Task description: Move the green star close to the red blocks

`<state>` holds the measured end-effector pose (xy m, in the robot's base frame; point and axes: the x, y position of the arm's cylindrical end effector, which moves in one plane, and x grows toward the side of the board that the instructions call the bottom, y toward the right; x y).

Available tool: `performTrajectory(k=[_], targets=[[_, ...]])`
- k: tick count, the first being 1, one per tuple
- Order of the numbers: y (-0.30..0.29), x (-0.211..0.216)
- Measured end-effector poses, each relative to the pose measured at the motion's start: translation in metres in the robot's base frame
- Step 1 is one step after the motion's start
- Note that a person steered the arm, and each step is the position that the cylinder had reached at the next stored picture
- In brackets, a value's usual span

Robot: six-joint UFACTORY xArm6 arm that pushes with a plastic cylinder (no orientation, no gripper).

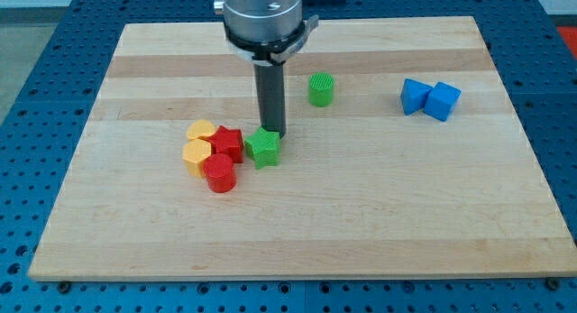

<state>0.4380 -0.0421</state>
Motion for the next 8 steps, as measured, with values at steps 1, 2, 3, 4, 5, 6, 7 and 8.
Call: performTrajectory(k=[1,2,3,4,5,6,7,8], targets=[[-0.002,0.005],[-0.002,0.006],[0.003,0.007],[0.006,0.011],[0.006,0.024],[0.006,0.031],[0.007,0.031],[0.014,0.031]])
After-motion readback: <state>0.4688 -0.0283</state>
